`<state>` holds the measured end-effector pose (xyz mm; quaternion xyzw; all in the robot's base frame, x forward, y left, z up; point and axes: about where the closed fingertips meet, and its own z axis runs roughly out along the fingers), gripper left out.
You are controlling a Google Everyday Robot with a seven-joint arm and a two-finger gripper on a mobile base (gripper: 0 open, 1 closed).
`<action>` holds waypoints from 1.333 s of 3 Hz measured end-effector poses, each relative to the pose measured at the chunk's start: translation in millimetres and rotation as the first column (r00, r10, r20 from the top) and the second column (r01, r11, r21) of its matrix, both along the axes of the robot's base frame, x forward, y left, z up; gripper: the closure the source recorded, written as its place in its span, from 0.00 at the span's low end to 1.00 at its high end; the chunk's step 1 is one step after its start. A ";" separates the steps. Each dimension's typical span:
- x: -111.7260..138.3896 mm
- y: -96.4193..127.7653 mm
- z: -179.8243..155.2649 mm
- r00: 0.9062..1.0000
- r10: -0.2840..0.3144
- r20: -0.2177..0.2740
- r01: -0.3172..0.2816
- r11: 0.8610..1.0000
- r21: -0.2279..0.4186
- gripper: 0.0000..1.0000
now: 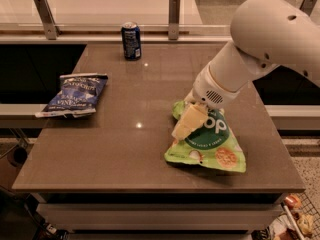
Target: Move green rice chip bag near pepsi can
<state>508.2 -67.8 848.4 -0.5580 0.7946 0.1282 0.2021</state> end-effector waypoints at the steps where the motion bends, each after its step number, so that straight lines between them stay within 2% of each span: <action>1: 9.0 -6.8 20.4 0.998 -0.004 0.062 0.003 1.000 0.014 1.00; 2: 18.5 -9.0 36.4 0.994 0.003 0.110 -0.006 0.999 0.035 1.00; 4: 31.8 -12.6 59.6 0.984 -0.007 0.176 -0.005 0.998 0.067 1.00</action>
Offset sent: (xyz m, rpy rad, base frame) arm 0.0330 -0.0139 0.0571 0.0662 -0.1721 0.0115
